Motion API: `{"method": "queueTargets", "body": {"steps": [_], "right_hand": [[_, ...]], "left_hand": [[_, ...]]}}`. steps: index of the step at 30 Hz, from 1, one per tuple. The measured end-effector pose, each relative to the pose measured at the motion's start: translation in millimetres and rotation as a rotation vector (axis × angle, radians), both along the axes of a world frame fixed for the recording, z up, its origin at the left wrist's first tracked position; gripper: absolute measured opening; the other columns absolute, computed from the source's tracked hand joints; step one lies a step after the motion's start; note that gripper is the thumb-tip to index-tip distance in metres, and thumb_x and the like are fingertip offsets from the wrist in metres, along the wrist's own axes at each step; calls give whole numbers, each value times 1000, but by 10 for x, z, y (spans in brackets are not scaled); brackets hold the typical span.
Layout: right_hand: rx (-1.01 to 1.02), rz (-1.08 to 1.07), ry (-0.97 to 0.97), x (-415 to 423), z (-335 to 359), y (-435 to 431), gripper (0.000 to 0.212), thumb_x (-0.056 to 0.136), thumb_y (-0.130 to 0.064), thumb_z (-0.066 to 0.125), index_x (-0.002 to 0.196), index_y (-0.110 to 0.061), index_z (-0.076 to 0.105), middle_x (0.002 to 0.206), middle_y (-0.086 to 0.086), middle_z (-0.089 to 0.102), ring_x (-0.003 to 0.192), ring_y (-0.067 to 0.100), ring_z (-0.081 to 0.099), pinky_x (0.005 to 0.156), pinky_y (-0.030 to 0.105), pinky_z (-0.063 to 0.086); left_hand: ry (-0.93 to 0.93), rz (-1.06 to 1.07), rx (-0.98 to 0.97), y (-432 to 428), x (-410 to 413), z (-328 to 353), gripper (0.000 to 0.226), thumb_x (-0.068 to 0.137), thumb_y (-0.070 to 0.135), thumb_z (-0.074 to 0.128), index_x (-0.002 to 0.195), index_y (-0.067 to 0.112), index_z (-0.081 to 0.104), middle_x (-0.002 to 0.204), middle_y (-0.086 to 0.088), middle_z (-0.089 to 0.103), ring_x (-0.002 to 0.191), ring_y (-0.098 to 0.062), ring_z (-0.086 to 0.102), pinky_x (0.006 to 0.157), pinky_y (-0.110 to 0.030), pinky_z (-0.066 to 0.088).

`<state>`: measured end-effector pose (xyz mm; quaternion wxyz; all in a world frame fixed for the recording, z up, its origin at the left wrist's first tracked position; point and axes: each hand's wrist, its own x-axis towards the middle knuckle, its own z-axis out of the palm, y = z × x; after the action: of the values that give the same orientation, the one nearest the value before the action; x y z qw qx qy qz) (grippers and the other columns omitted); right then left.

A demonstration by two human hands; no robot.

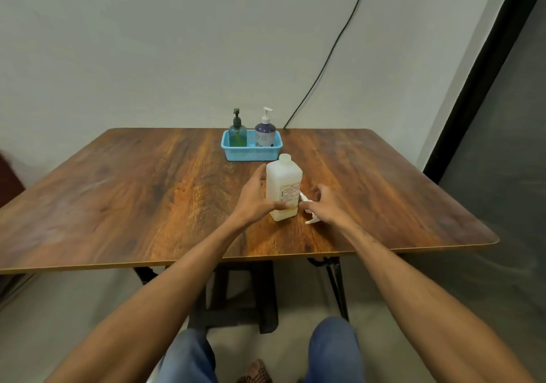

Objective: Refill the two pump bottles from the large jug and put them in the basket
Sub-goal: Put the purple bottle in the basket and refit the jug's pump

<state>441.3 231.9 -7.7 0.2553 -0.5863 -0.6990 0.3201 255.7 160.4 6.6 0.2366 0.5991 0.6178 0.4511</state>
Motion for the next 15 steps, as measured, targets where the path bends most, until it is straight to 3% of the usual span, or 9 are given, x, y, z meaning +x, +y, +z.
{"method": "queueTargets", "body": {"steps": [2,4,7,9,12,15], "right_hand": [[49,-26,-51,-24,-151,-6,53,82,-30,81,124,-13,54,125,9,59,111,24,58,95,44,53],[147,-58,-118,-46,-255,-10,49,80,-26,83,119,-13,57,122,9,62,111,27,58,95,47,53],[238,-101,-118,-48,-287,-17,29,81,-14,81,100,-19,59,104,4,67,95,23,64,76,41,57],[253,-124,-44,-13,-237,-35,28,81,-10,79,89,-24,56,87,-5,62,79,16,63,59,31,51],[282,-146,96,78,-66,-72,21,80,-9,77,88,-19,61,86,-2,63,78,17,62,62,38,54],[311,-105,255,178,265,-111,16,80,-4,78,91,-8,67,90,4,65,82,20,61,64,34,54]], "left_hand": [[-22,0,45,33,58,-87,101,67,28,93,148,28,33,136,14,50,119,-4,48,90,-12,41],[-39,34,72,72,83,-148,100,67,30,93,148,27,33,138,10,52,119,-5,50,81,-7,40],[-45,92,98,127,85,-183,94,69,28,92,146,22,38,139,0,57,116,-8,54,90,-23,50],[-43,112,111,149,64,-180,89,69,27,92,143,19,42,137,-2,60,114,-9,55,94,-35,53],[-45,116,134,160,11,-148,86,69,24,92,141,19,45,135,-3,61,114,-12,58,95,-36,53],[-33,125,156,160,-48,-103,85,69,18,92,141,17,46,137,-5,60,121,-20,59,100,-40,53]]}}
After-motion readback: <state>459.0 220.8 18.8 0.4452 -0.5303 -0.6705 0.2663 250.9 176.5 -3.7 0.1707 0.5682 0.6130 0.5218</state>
